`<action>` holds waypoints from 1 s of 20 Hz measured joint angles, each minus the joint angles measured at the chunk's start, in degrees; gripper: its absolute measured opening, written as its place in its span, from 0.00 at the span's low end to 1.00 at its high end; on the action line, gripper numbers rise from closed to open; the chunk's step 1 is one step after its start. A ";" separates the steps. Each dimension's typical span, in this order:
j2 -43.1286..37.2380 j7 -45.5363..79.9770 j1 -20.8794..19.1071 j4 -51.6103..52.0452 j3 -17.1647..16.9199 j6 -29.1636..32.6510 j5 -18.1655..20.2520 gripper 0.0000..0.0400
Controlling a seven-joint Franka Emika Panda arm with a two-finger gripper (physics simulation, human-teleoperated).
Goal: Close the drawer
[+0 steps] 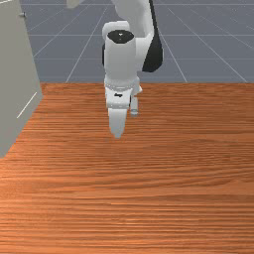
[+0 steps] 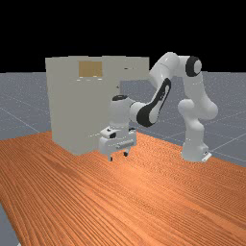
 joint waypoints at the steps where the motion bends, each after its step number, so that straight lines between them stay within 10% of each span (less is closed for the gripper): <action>1: 0.00 0.00 0.00 0.00 0.00 0.00 0.00 0.61; 3: 0.00 0.00 0.00 0.00 0.00 0.00 0.00 0.22; 6: -3.11 0.06 0.03 -2.29 -0.05 0.99 -0.07 0.05; 12: -16.89 -0.34 0.20 8.08 -0.10 -16.88 -0.26 0.00; 13: -18.32 -4.45 -0.28 7.71 -0.53 -23.63 6.13 0.00; 16: -26.62 -1.16 0.00 -1.46 -0.29 -24.29 0.34 0.00; 18: -24.83 -26.89 -1.11 -1.22 -5.30 -20.22 2.58 0.00; 20: -8.64 -60.28 -10.18 21.85 -9.51 -29.36 8.58 0.00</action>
